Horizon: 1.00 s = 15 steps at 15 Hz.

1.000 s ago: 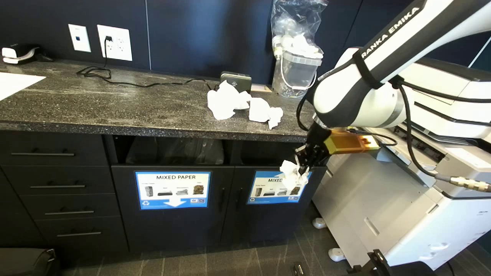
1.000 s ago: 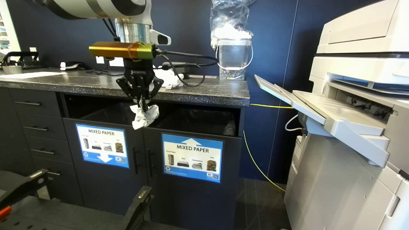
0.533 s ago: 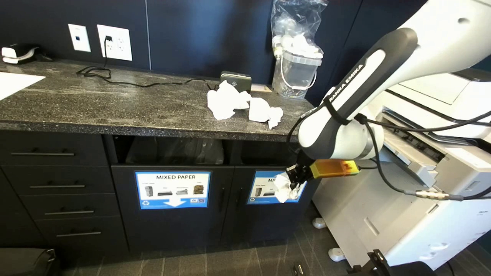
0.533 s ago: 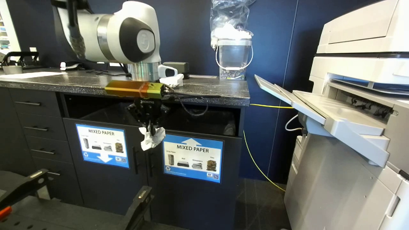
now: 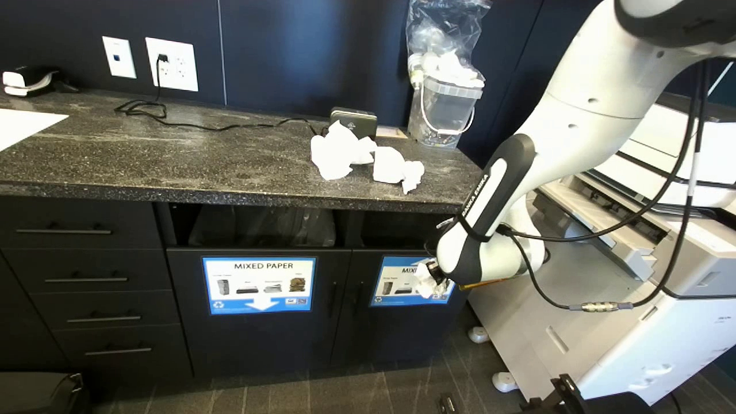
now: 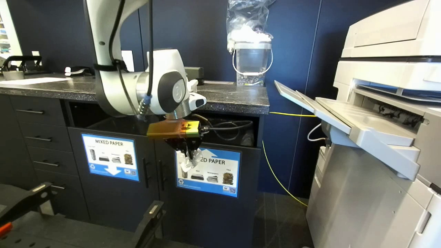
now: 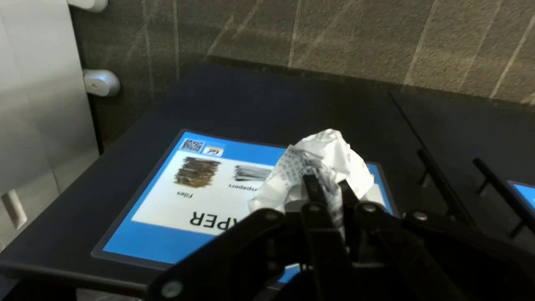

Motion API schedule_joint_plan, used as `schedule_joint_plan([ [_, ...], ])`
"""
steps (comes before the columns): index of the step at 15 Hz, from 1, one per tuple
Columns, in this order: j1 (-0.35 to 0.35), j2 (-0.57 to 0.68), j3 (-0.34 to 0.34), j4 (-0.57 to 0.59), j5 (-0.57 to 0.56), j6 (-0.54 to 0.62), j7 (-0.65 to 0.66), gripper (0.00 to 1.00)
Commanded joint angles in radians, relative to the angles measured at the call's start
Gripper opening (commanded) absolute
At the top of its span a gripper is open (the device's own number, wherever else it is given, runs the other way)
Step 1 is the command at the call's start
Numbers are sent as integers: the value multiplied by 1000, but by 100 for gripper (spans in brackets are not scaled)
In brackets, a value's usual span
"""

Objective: Throw two of the papers on the countertop into the bin on the right

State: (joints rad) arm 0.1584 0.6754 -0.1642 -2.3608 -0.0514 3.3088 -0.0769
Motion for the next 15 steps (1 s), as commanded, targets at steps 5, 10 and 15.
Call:
schedule_joint_plan([
  [5,109,184,-97,75,115,366,-38,4],
  [10,76,236,-78,69,160,576,-89,4],
  [15,28,246,-83,74,131,678,-155,4],
])
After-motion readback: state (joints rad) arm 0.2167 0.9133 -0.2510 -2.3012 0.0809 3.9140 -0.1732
